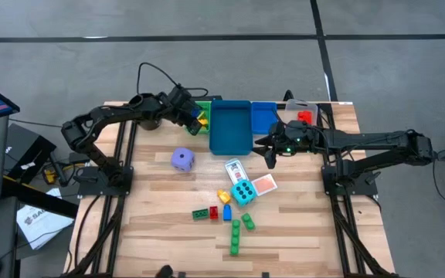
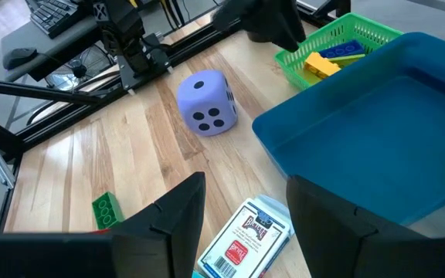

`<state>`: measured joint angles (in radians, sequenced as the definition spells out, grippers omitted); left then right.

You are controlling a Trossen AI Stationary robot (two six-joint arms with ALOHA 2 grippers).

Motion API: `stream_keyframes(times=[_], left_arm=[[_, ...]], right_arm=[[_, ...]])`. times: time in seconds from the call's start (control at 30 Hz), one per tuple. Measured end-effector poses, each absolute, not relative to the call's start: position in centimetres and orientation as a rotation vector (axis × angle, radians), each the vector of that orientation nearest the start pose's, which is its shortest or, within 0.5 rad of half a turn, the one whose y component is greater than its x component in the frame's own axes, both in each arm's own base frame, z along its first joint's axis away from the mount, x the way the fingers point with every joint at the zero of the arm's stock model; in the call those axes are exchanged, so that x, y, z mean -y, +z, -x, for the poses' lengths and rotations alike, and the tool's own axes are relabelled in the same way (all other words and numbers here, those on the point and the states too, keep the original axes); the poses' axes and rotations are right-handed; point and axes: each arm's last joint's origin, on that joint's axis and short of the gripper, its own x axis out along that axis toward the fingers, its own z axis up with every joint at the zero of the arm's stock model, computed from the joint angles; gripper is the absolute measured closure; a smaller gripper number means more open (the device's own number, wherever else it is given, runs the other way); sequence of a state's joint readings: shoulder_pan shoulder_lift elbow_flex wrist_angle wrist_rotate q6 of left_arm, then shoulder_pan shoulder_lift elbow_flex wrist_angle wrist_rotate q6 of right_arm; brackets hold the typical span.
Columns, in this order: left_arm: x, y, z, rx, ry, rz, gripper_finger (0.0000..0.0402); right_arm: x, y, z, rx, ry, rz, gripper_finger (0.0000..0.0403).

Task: Pick & Place Toys
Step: Put the small green game piece into the green bin

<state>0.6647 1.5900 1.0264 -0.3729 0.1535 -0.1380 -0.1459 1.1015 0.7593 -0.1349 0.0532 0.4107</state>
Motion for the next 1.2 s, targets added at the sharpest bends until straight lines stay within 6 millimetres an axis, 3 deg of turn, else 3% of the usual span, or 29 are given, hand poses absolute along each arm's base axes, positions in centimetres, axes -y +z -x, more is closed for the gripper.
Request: stream_keyframes(times=[0.13,0.43,0.7,1.2], left_arm=[[-18.5,21.9,-26.2,-0.768,0.349,0.543,0.0242],[-14.9,23.0,-28.4,-0.736,0.132,0.292,0.0217],[-10.8,23.0,-30.2,-0.749,-0.018,0.225,0.0203],[-3.0,19.4,-30.3,-0.855,-0.246,0.162,0.0183]], right_arm=[[3.6,26.9,-23.5,-0.431,-0.29,-0.421,0.0223],[3.6,26.9,-23.4,-0.432,-0.297,-0.42,0.0223],[3.8,26.8,-23.4,-0.428,-0.341,-0.413,0.0223],[3.8,26.8,-23.4,-0.428,-0.343,-0.413,0.0223]])
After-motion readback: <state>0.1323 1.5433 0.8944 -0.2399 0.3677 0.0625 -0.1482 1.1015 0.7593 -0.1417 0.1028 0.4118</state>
